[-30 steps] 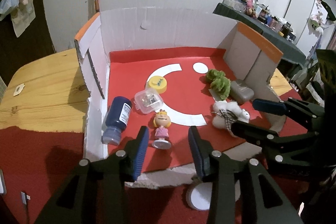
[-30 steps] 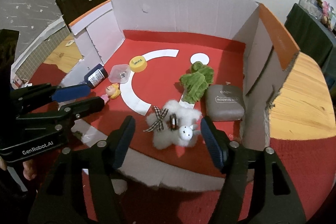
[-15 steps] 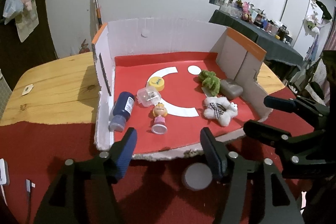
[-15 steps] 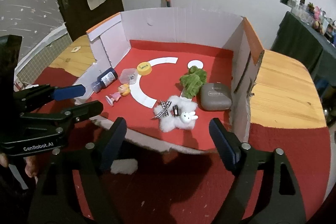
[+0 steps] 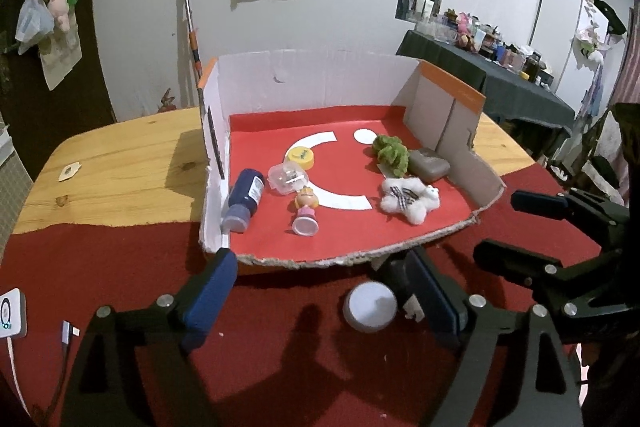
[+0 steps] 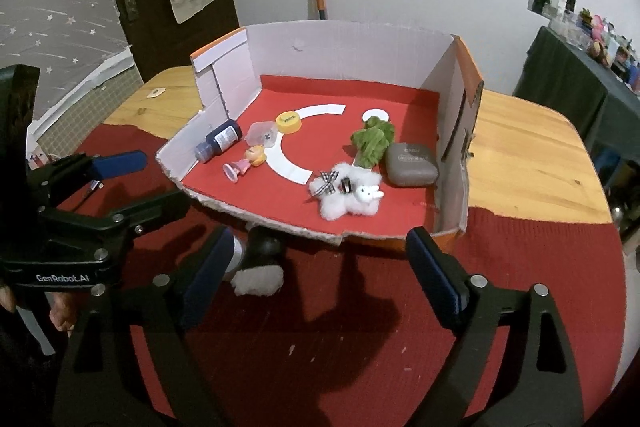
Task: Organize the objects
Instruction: 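Withdraw both tools out of the box toward the items on the carpet, then grasp the white round jar with the left tool while the right grasps the black-and-white plush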
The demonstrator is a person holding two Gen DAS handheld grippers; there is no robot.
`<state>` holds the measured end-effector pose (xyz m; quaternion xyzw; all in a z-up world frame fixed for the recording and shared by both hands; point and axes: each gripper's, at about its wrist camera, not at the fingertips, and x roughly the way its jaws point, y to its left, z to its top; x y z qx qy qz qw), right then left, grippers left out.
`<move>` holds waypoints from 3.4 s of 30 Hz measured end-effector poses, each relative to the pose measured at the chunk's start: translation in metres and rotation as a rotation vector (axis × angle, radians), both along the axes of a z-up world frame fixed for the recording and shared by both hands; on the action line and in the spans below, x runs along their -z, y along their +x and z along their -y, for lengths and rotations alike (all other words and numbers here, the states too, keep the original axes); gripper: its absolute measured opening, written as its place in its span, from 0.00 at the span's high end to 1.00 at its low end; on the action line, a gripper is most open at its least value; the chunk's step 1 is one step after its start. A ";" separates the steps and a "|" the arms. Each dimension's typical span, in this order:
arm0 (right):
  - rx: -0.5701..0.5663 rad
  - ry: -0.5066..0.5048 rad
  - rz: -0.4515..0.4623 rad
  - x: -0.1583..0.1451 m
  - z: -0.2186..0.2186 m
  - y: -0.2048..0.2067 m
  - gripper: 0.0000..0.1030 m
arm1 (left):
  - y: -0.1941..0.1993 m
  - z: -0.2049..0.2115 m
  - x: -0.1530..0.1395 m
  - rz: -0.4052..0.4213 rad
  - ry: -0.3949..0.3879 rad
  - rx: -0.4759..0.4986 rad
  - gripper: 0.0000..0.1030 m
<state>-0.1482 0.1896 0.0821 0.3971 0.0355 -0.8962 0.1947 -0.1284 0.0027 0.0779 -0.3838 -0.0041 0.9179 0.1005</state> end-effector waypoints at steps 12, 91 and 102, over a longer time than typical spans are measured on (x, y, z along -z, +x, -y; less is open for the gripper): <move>0.003 -0.023 0.012 0.005 -0.001 0.018 0.13 | 0.017 0.000 0.009 0.017 0.013 0.016 0.15; -0.125 0.038 0.120 0.060 0.048 -0.011 0.68 | 0.007 0.009 0.054 0.122 0.002 0.049 0.61; -0.138 -0.036 0.131 0.048 0.035 0.003 0.68 | 0.016 0.003 0.043 0.097 0.006 0.067 0.61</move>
